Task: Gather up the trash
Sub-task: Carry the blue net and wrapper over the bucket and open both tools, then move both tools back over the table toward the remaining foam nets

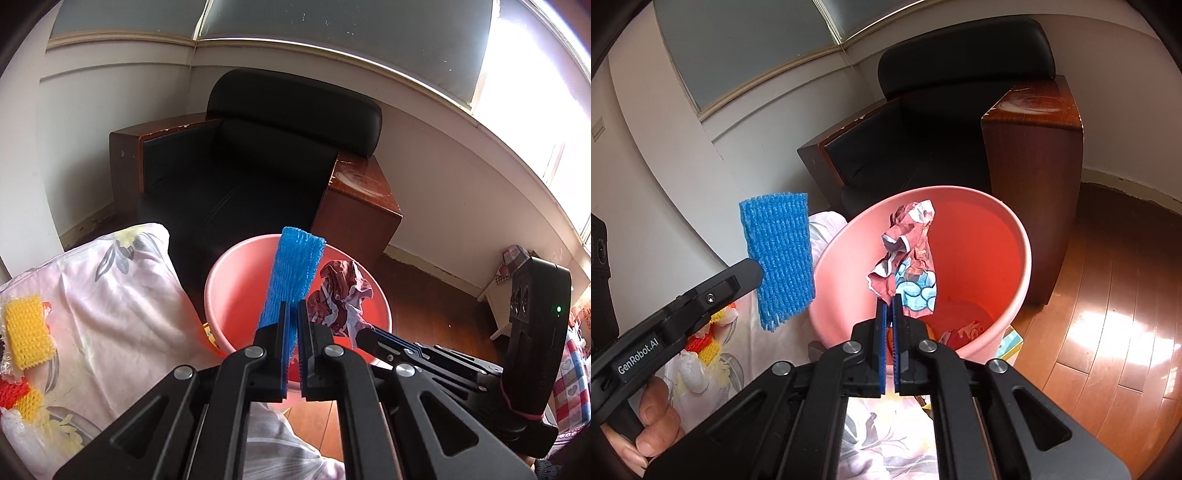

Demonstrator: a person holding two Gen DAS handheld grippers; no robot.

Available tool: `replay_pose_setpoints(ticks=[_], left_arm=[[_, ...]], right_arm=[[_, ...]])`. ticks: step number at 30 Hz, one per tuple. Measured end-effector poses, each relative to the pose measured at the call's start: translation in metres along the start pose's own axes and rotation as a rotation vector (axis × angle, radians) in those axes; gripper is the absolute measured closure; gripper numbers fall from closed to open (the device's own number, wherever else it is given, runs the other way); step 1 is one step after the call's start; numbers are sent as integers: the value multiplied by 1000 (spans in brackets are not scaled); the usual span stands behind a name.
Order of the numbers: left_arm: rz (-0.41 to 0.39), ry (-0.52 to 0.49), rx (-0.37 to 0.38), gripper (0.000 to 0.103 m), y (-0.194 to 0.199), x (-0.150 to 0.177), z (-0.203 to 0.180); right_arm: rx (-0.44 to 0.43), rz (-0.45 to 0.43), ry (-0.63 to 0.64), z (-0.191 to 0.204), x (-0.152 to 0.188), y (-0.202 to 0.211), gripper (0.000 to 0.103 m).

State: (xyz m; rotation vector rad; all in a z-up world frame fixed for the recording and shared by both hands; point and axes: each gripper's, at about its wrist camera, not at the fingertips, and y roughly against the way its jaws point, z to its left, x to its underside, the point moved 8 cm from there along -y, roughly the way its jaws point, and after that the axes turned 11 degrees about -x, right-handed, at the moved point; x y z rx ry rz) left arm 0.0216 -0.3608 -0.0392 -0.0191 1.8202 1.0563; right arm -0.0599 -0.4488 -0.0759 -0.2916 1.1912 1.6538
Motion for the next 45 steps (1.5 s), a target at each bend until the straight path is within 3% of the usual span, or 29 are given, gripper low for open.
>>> replay_pose_setpoints(ticks=[14,20,25,27,28,30,33,45], left_arm=[[79,-30,13,100,-61,-10,-24],[98,-66,2,99,-73,-8,-36],[89,-101,-16,94,-73,-5,-36],[84,-103,-16,86,-70,-4,-34],[79,-101,-17,77,-69,-4,-32],[63,-96,-23,68,-65,-5,-29],[51,-86,-20,66,-58,-7,-23],[-7,-56,-31,63,-16,-11,-2]], right_arm=[[99,-14,-17,-26,-14,9,100],[109,22,-41,-35,-15,2,100],[114,56,-39,-34,-12,-7,100],[113,68,-35,-33,-10,-10,99],[110,73,-32,-31,-10,-11,98],[107,73,-19,-27,-10,-10,90],[91,67,0,-20,-12,-8,79],[89,7,52,5,-10,13,79]])
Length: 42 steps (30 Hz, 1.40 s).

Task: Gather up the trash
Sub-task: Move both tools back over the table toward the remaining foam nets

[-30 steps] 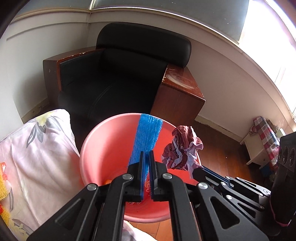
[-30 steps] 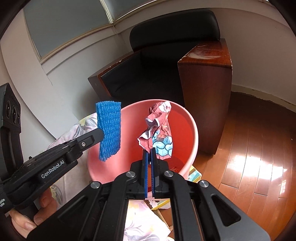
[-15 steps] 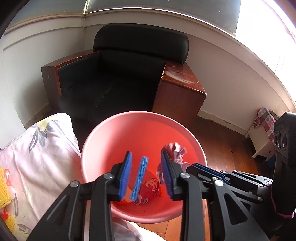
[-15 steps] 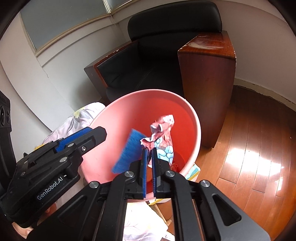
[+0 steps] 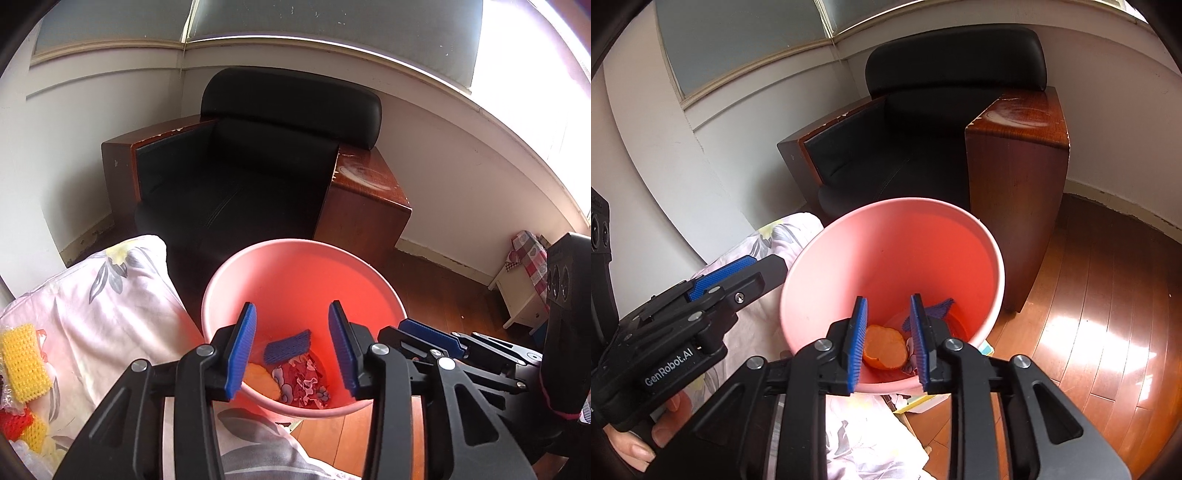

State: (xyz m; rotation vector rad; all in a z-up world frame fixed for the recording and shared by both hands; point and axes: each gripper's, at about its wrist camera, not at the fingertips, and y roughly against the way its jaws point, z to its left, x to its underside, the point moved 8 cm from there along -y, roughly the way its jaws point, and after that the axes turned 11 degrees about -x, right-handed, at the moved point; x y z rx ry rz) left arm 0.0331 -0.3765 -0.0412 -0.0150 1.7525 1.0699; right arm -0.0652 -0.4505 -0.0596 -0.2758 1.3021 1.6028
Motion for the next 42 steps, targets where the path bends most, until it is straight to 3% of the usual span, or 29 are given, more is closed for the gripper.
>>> replay_pose_setpoints(ticks=[10,18,26,32,42], left_arm=[[-106,42,-44,63,72,5,37],[-135,73,-147,63,123,34,84],[-75,127,-307,63,155,93,144],[-7,208,-384,63,164,133,185],[33,302,-478,63,165,154,236]], right_arm=[[-70,-17,29,30,13,13,79],[-174,36,54,70,39,5,79],[-253,122,106,109,64,-13,79],[-307,188,118,133,84,-30,79],[-364,279,169,170,105,-50,79]])
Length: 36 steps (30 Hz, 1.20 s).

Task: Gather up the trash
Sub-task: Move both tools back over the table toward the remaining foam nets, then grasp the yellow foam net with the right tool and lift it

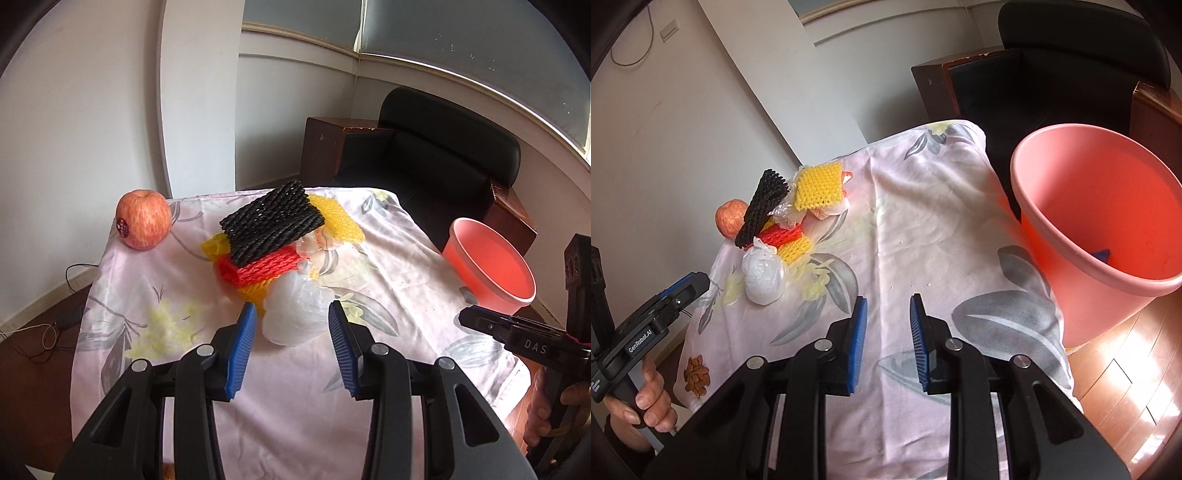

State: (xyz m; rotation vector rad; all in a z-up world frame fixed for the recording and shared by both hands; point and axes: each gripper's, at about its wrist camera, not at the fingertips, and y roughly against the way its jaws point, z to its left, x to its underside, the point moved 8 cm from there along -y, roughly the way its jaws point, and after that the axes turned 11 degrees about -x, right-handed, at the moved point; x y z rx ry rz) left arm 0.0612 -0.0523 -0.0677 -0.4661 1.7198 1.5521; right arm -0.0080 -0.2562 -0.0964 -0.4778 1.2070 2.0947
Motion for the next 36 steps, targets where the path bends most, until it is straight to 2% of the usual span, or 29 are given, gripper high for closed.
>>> replay_pose_setpoints(ticks=[4,7,16,18,20,23,30,36], left_arm=[[60,43,31,63,-17,3,-1],[76,47,44,63,-28,2,-10],[108,33,14,63,-56,4,-22],[107,23,2,73,-59,7,-21],[104,19,1,87,-59,9,-19],[101,32,4,95,-57,11,-13],[72,80,35,97,-37,11,4],[51,92,49,97,-23,9,13]], right_arm=[[-13,23,12,8,1,-9,79],[-16,38,21,11,1,-14,79],[-27,56,34,18,-2,-25,79],[-34,61,42,22,-3,-29,79],[-40,66,52,26,-5,-33,79],[-65,71,61,35,-10,-39,79],[-121,51,107,62,-39,-56,79],[-77,31,163,69,-63,-78,79]])
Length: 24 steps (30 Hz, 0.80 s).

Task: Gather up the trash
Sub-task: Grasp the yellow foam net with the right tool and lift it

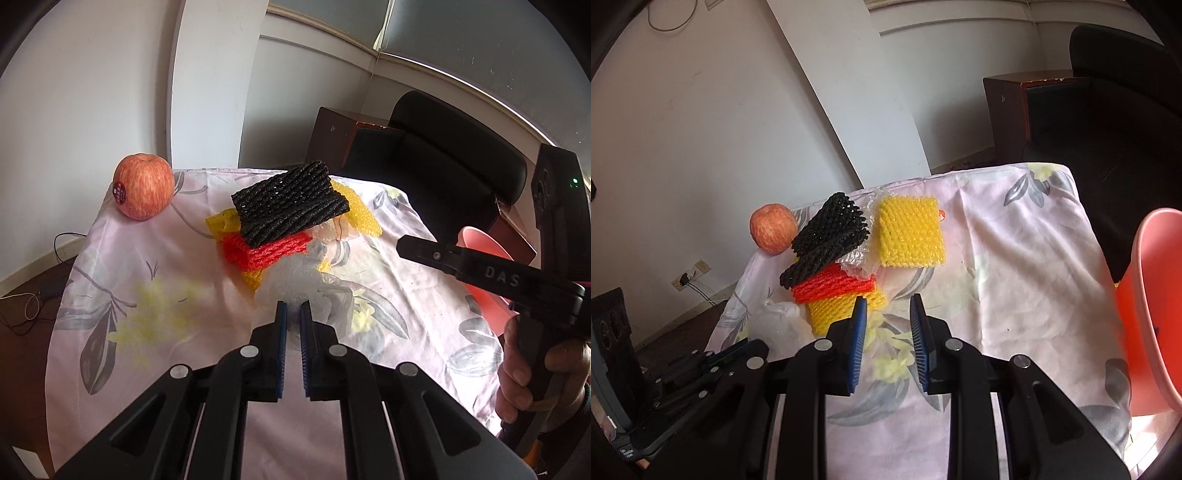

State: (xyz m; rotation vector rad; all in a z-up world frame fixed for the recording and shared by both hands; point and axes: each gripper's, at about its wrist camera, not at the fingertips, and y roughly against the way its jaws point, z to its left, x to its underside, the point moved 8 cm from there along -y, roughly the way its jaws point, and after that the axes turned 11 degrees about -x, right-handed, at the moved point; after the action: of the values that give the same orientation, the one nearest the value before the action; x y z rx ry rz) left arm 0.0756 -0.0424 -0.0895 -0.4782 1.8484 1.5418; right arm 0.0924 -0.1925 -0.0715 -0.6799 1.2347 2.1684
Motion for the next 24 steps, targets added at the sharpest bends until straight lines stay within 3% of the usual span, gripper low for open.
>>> replay_pose_setpoints(ticks=[10,12,14,23,24], left_arm=[[30,27,-5,97,-4,6,13],[33,30,-3,97,-6,6,14],[31,29,-5,97,-6,5,15],[34,26,-8,97,-7,5,15],[35,25,-9,97,-7,5,15]], right_arm=[[17,8,-13,-14,-38,-31,78],[13,16,-39,-21,-44,-41,62],[12,31,-57,-26,-45,-50,59],[18,50,-45,-29,-31,-66,59],[16,46,-42,-27,-30,-65,64]])
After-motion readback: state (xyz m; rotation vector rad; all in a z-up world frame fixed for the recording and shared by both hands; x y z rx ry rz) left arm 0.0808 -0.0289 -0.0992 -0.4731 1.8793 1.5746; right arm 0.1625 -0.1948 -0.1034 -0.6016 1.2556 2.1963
